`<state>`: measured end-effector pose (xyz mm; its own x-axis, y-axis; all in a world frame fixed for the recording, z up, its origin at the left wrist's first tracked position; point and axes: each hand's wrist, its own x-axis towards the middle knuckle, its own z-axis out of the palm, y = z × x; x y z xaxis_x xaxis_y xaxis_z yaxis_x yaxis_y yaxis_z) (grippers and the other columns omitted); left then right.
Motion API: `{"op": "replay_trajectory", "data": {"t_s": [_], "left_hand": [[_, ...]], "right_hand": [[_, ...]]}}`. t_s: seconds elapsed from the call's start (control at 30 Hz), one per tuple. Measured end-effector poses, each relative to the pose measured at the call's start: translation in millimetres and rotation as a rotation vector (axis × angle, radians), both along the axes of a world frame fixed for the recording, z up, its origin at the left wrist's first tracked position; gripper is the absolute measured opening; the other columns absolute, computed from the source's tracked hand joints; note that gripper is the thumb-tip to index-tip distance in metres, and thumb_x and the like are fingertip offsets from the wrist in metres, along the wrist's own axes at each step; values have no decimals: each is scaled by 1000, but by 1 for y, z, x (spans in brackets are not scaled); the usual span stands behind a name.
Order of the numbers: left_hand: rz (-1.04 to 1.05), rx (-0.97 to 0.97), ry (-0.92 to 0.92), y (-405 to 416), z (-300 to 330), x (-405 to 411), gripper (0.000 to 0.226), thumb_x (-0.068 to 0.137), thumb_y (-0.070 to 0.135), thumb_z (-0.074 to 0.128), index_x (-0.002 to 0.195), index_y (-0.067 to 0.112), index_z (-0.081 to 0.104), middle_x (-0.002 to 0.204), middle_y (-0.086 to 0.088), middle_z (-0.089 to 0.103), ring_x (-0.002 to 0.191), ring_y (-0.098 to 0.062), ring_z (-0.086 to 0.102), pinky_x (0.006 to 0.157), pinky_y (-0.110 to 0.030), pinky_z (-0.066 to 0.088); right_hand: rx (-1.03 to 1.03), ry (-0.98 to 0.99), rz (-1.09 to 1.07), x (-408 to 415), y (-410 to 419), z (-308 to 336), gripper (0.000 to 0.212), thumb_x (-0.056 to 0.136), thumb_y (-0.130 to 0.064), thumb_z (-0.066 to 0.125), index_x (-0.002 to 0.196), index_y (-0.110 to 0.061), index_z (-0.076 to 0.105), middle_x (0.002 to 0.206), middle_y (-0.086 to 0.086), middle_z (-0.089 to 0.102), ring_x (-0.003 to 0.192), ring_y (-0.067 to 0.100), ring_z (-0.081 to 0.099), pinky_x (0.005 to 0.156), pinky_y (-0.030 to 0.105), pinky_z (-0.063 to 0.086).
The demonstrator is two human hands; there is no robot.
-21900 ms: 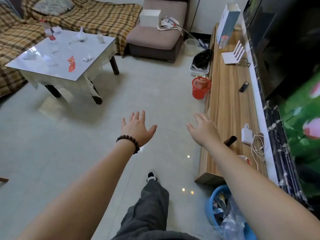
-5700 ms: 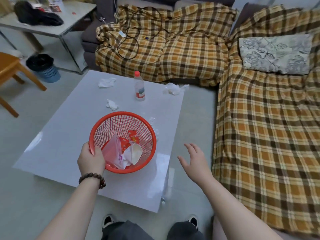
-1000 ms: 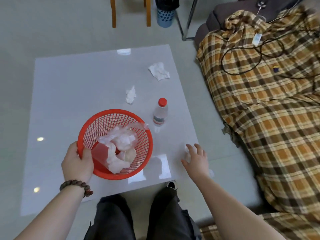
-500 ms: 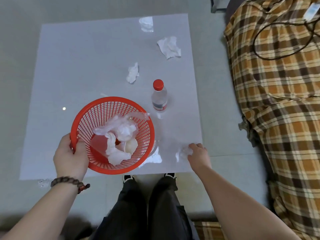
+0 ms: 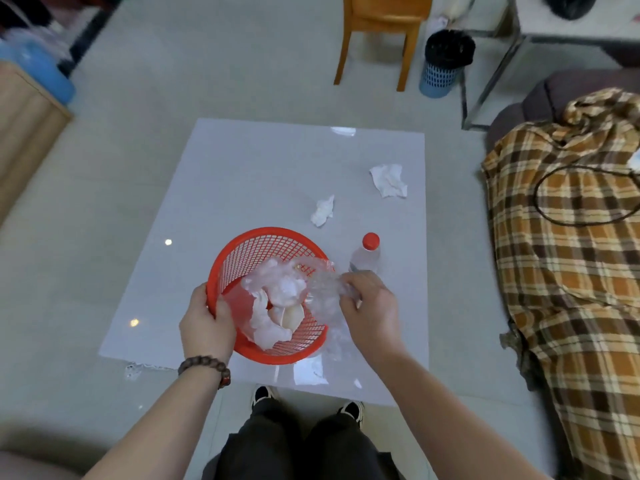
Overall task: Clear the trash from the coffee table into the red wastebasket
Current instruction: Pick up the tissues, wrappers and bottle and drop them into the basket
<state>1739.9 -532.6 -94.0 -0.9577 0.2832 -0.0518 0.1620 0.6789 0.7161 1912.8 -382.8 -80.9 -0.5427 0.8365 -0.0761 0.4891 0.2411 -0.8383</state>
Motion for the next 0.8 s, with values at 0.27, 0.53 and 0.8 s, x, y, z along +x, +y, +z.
{"op": "replay_trajectory", "data": {"t_s": [0.27,0.53,0.8], "left_hand": [[41,89,-97,-11,7,-33,21,92,17,45,108,17,59,90,2,61,81,-19,56,68,-28,40],[67,74,-75,-40,-1,-148,21,92,17,45,108,17,59,88,6,59,78,-18,53,64,-27,38],[24,-9,-22,-47,-8,-248,21,91,13,48,108,9,59,96,-11,64,85,-31,56,73,-31,38]], "right_hand": [[-36,-234,382,-79,-35,5,48,88,-27,64,134,-30,49,142,-7,49,130,14,43,107,29,36],[-55,-248,180,-147,-37,-22,42,84,-21,67,125,-24,57,125,-3,55,114,16,53,95,22,41],[-184,-438,29,-176,-21,-70,35,88,-20,62,123,-24,58,130,-3,51,116,17,52,90,22,41]]}}
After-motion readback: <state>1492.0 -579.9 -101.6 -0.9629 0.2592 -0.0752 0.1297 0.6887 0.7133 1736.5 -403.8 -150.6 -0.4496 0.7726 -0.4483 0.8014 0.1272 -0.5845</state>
